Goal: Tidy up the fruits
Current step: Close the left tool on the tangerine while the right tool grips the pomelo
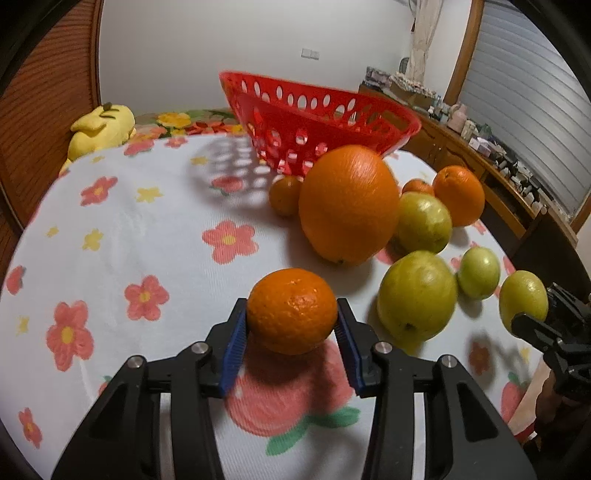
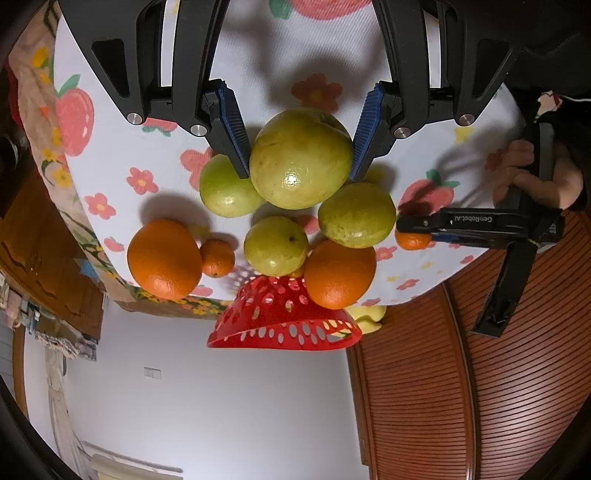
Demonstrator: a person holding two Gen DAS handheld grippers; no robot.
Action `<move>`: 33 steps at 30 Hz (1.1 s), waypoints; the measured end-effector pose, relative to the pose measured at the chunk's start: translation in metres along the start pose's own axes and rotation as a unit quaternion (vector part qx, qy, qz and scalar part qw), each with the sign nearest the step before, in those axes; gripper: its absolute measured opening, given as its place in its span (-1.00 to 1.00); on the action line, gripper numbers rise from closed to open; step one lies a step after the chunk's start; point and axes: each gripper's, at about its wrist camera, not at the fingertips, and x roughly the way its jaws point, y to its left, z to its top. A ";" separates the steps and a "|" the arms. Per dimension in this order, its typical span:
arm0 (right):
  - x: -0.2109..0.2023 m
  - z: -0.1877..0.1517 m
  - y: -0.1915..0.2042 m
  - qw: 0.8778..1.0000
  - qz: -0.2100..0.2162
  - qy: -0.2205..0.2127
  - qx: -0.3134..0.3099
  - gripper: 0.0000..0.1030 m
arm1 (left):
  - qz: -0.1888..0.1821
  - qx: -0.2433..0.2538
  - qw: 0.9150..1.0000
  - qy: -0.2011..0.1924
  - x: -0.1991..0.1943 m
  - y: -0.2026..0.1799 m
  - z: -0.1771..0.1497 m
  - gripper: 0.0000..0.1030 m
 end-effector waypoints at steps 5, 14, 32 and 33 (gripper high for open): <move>-0.005 0.008 -0.001 1.000 -0.001 -0.008 -0.005 0.06 | -0.006 0.012 1.000 -0.023 -0.019 -0.010 0.010 -0.14; -0.013 0.033 -0.004 1.000 -0.003 -0.023 -0.019 0.06 | -0.012 0.028 0.998 -0.052 -0.040 -0.026 0.034 -0.14; -0.013 0.073 -0.002 0.999 0.007 -0.027 -0.037 0.06 | -0.020 0.043 0.996 -0.073 -0.050 -0.033 0.067 -0.13; -0.011 0.075 -0.002 0.999 0.009 -0.025 -0.038 0.06 | -0.021 0.044 0.996 -0.073 -0.048 -0.032 0.070 -0.13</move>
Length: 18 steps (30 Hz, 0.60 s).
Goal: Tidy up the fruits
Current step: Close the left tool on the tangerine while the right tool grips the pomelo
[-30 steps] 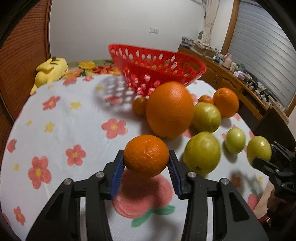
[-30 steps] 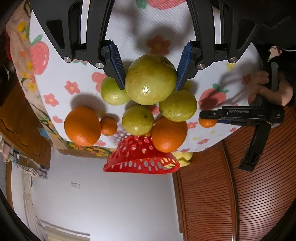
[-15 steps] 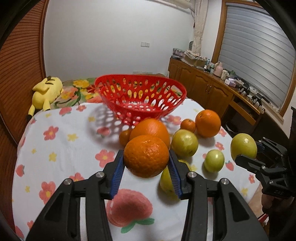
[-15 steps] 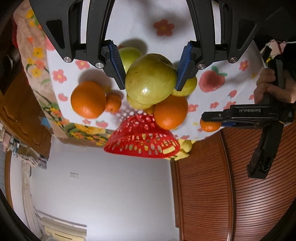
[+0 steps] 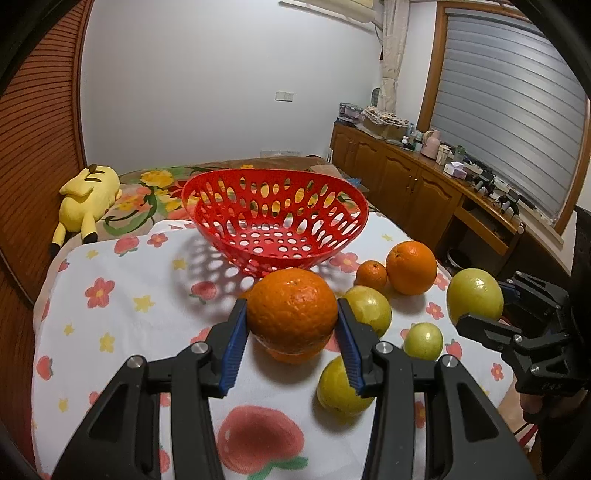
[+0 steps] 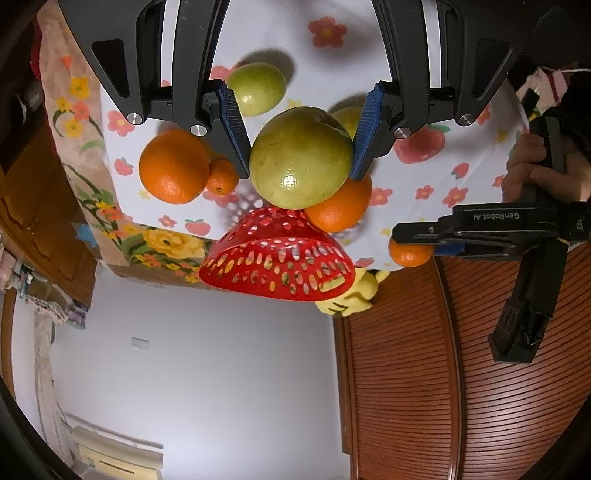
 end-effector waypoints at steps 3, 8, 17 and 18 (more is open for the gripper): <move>0.008 0.007 -0.001 1.000 0.002 0.007 -0.008 0.06 | -0.002 0.003 1.000 0.002 0.009 0.002 0.008 -0.13; 0.023 0.023 -0.008 1.000 0.004 0.011 -0.014 0.06 | -0.003 0.008 1.000 0.002 0.022 0.010 0.026 -0.13; 0.042 0.066 -0.027 0.999 -0.004 0.008 -0.036 0.06 | -0.009 0.013 1.000 0.006 0.055 0.022 0.057 -0.13; 0.044 0.070 -0.028 0.999 -0.005 0.008 -0.038 0.06 | -0.008 0.012 1.000 0.009 0.060 0.024 0.059 -0.13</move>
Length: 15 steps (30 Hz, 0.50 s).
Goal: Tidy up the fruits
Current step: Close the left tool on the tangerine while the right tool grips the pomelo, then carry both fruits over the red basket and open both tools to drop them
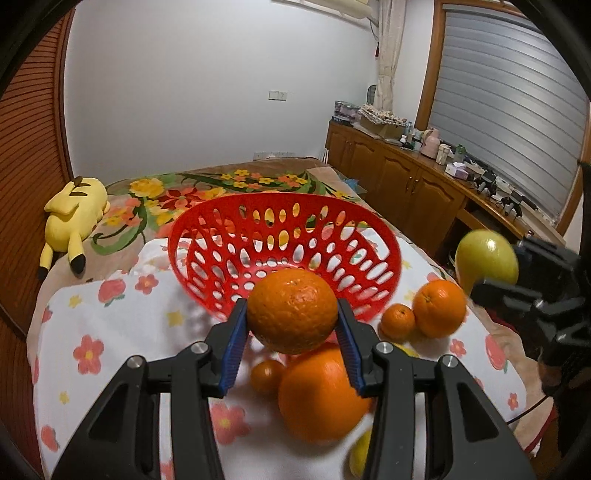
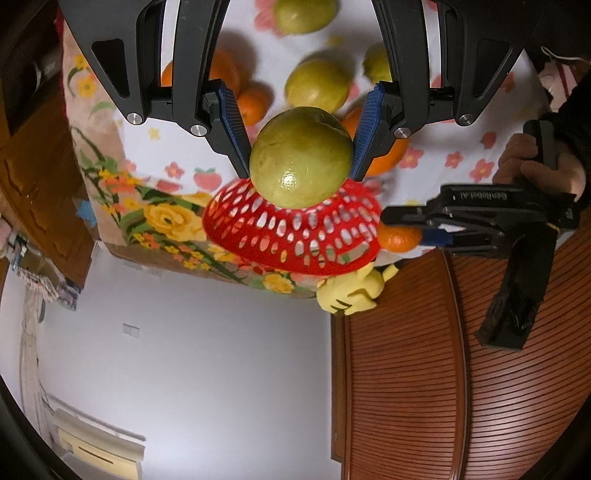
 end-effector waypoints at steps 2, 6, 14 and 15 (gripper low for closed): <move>0.007 0.009 -0.005 1.000 0.000 0.003 -0.003 0.06 | -0.001 -0.004 1.000 0.006 0.008 0.005 0.003 -0.13; 0.025 0.022 -0.010 1.000 0.003 0.013 -0.009 0.06 | -0.001 -0.005 1.000 0.011 0.019 0.007 0.008 -0.13; 0.079 0.033 -0.017 0.998 0.026 0.056 -0.023 0.06 | -0.003 0.005 1.000 0.019 0.035 0.007 0.013 -0.12; 0.085 0.034 -0.017 0.998 0.027 0.060 -0.023 0.06 | -0.004 0.006 1.000 0.021 0.037 0.007 0.014 -0.12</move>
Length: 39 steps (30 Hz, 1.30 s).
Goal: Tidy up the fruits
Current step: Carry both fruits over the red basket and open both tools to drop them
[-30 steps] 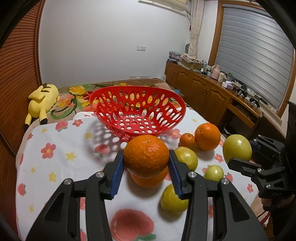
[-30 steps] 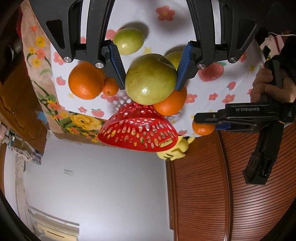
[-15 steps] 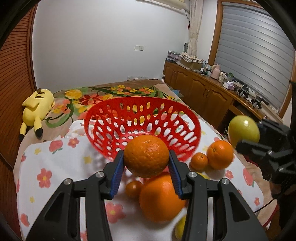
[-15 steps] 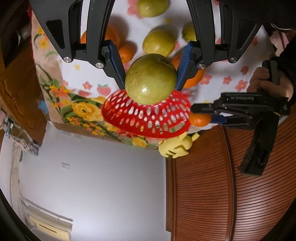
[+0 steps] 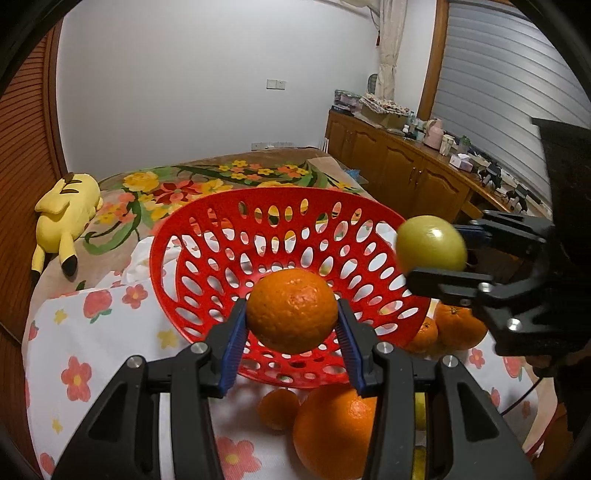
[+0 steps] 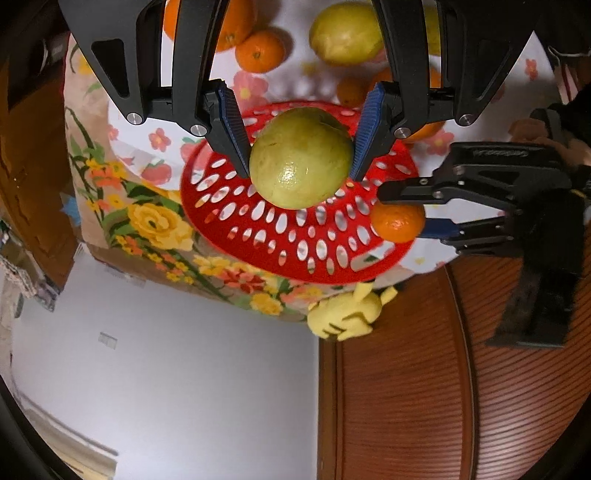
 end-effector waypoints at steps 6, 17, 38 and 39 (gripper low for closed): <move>0.031 0.003 -0.005 0.999 0.010 0.039 -0.011 0.06 | 0.003 -0.006 1.000 0.014 0.011 0.006 0.000 -0.12; 0.049 -0.003 -0.014 0.998 0.008 0.068 -0.014 0.06 | 0.006 0.003 1.000 0.009 0.013 0.005 0.002 -0.10; 0.050 -0.002 -0.018 0.998 -0.002 0.061 -0.005 0.07 | 0.012 -0.009 1.000 -0.012 -0.012 0.013 -0.008 0.04; 0.049 -0.001 -0.018 0.998 -0.006 0.059 -0.004 0.07 | 0.011 -0.008 1.000 -0.013 -0.015 0.012 -0.010 0.07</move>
